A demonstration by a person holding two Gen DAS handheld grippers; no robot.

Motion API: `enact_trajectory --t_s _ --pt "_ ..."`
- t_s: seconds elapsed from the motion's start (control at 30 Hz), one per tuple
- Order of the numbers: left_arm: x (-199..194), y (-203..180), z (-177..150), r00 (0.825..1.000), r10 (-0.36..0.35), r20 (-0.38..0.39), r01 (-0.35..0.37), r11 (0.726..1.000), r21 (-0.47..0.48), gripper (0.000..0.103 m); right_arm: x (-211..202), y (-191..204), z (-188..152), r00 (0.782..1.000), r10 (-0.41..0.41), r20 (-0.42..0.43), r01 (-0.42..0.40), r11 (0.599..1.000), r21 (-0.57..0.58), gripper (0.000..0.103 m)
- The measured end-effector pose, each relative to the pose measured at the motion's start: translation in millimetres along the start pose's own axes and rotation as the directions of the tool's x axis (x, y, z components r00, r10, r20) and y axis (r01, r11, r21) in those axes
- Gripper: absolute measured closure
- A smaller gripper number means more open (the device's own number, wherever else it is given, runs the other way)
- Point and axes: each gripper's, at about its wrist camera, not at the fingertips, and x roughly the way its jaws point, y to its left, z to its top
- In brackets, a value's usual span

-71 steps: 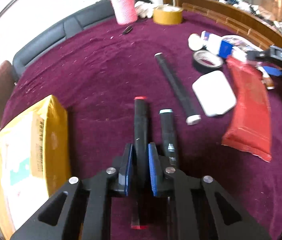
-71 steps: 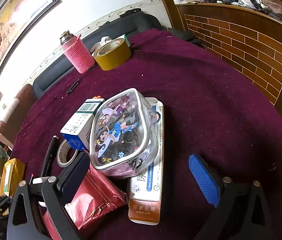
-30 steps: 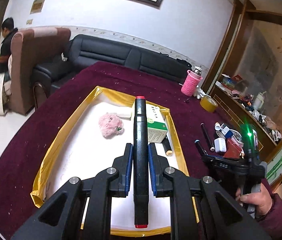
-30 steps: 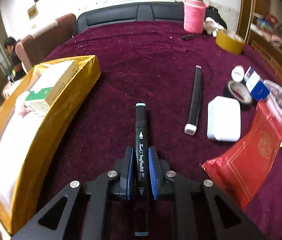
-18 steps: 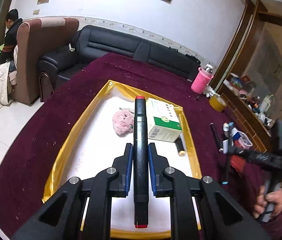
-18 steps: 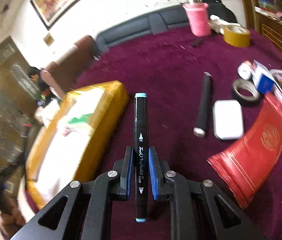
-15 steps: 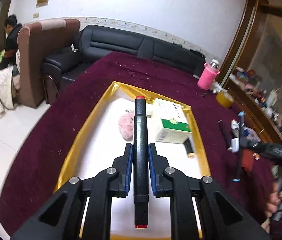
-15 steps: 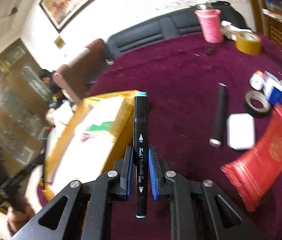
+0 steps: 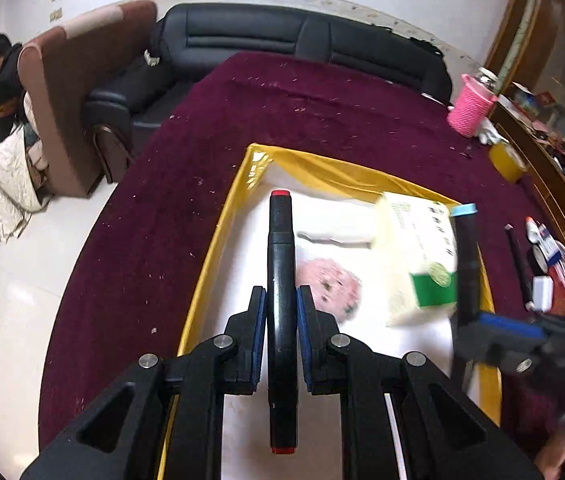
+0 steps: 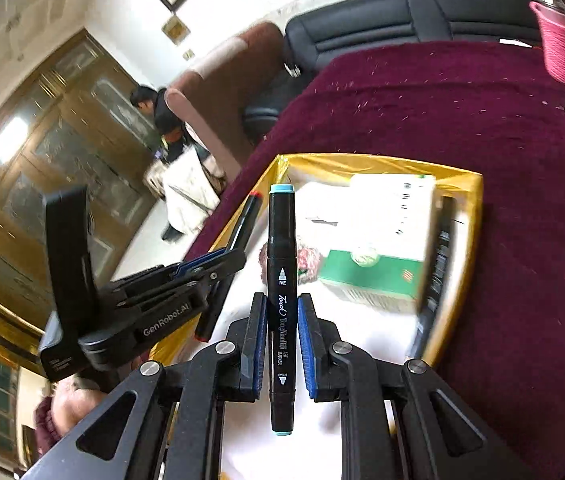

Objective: Organize objects
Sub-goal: 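Place the markers in the yellow box while the right gripper places another marker, then move the left gripper back to the pile and grasp a black marker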

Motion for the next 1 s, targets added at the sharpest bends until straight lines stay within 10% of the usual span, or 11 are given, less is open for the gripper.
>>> enact_trajectory --t_s 0.17,0.3,0.53,0.7,1.0 --pt "13.2 12.6 4.3 0.999 -0.038 -0.006 0.037 0.997 -0.068 0.087 32.7 6.7 15.5 0.998 -0.057 -0.03 0.057 0.998 -0.009 0.086" --pt "11.1 19.8 3.3 0.994 -0.104 0.02 0.106 0.987 -0.122 0.057 41.7 7.9 18.4 0.992 -0.121 -0.037 0.12 0.992 -0.045 0.085" --pt "-1.5 18.2 -1.3 0.984 -0.163 0.075 0.172 0.974 -0.145 0.038 27.4 -3.5 19.9 0.986 -0.167 -0.015 0.166 0.985 -0.04 0.083" --pt "-24.9 18.9 -13.5 0.973 -0.154 0.17 0.187 0.963 -0.195 0.02 -25.9 -7.3 9.9 0.974 -0.193 0.117 0.201 0.978 -0.058 0.023" --pt "-33.4 7.1 -30.5 0.969 -0.181 0.166 0.217 0.949 -0.229 0.019 -127.5 -59.3 -31.0 0.92 -0.279 0.275 0.285 0.958 0.018 0.016"
